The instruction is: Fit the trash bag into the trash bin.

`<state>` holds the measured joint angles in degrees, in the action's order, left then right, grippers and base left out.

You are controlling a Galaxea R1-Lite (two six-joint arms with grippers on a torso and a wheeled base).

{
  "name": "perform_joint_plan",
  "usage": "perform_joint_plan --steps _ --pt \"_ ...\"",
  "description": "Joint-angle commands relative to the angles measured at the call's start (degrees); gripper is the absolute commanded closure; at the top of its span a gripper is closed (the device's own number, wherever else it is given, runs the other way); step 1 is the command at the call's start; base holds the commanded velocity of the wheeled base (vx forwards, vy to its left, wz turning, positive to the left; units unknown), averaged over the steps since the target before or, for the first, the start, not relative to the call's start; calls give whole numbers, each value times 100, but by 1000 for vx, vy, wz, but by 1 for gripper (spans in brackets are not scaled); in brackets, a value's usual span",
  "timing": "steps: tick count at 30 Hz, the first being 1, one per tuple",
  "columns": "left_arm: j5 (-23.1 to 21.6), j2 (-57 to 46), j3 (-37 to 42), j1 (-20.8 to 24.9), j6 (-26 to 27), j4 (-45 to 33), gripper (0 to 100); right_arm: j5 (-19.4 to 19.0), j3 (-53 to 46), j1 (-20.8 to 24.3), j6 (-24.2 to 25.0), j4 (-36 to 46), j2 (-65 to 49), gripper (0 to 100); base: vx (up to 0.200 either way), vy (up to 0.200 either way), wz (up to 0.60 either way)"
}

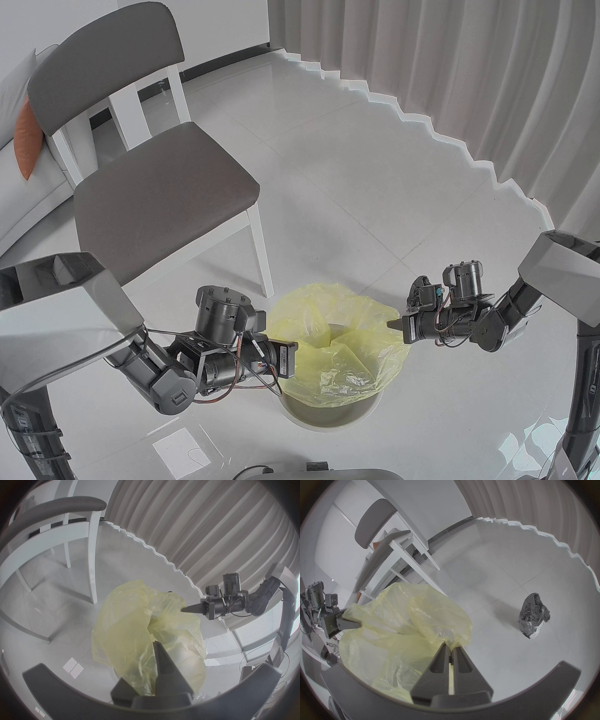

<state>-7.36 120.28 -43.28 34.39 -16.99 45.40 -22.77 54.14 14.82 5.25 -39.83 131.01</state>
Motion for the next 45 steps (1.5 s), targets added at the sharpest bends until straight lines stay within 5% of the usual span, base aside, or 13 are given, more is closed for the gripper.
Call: perform_joint_plan --steps 1,9,25,45 --pt "-99 206 153 -55 3 22 100 -17 -26 38 -16 1 258 100 0 0 0" --pt "-362 118 865 -257 12 303 100 -298 -844 82 -481 -175 188 100 0 0 0" --pt "-617 478 1752 -433 346 1331 100 -298 -1292 311 -499 -693 249 100 0 0 0" --pt "-503 1419 2438 24 372 2957 100 -236 -1441 293 -508 -939 592 100 0 0 0"
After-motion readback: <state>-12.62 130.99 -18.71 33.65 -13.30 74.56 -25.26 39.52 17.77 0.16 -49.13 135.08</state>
